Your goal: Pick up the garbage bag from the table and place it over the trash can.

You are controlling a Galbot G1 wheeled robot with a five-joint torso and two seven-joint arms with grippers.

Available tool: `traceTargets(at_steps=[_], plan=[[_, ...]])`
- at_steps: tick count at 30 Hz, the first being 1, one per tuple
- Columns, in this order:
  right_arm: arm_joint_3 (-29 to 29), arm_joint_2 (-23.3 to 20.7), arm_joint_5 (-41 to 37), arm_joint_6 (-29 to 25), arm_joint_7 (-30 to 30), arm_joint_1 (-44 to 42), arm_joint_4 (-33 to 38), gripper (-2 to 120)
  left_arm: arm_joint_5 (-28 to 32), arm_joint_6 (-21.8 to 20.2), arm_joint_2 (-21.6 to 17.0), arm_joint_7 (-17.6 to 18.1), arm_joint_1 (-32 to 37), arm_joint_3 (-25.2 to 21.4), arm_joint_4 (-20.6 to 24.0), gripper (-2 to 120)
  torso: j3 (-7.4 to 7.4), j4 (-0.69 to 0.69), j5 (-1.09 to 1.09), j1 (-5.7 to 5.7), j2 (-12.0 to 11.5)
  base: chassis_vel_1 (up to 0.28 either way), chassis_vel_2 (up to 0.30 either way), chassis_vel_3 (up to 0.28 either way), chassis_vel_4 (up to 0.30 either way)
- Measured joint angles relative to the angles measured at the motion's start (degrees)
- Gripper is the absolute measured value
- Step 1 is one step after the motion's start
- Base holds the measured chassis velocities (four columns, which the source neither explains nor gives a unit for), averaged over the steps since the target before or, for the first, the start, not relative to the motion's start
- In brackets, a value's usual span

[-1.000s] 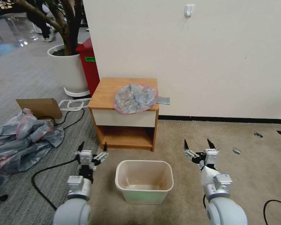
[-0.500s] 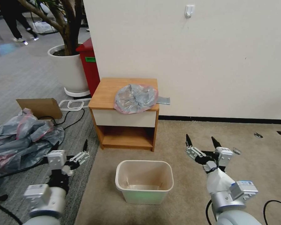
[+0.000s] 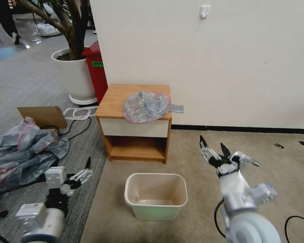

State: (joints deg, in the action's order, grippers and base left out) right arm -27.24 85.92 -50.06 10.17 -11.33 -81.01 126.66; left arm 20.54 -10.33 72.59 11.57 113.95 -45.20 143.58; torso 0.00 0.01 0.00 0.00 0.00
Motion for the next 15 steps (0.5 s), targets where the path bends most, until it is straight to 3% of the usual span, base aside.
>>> traceTargets(at_steps=[7,11,15], plan=[[1.09,1.45,-19.93,1.23,-7.73,14.75,-11.24,100,0.14,0.34,-0.01,-0.27,0.25,-0.17,-0.15,100,0.01,-0.01,-0.01,0.00,0.00,0.000,0.000,0.000,0.000],[2.33,2.11,-22.06,1.08,-8.98,20.29,-17.69,100,3.67,2.61,0.14,-3.19,1.83,-2.93,-0.19,100,0.01,-0.01,0.00,0.00,0.00,0.000,0.000,0.000,0.000],[3.29,3.03,-22.92,1.07,-9.62,23.73,-21.30,100,4.11,2.93,0.19,-3.57,2.07,-3.30,-0.23,100,0.01,-0.01,-0.01,0.00,0.00,0.000,0.000,0.000,0.000]])
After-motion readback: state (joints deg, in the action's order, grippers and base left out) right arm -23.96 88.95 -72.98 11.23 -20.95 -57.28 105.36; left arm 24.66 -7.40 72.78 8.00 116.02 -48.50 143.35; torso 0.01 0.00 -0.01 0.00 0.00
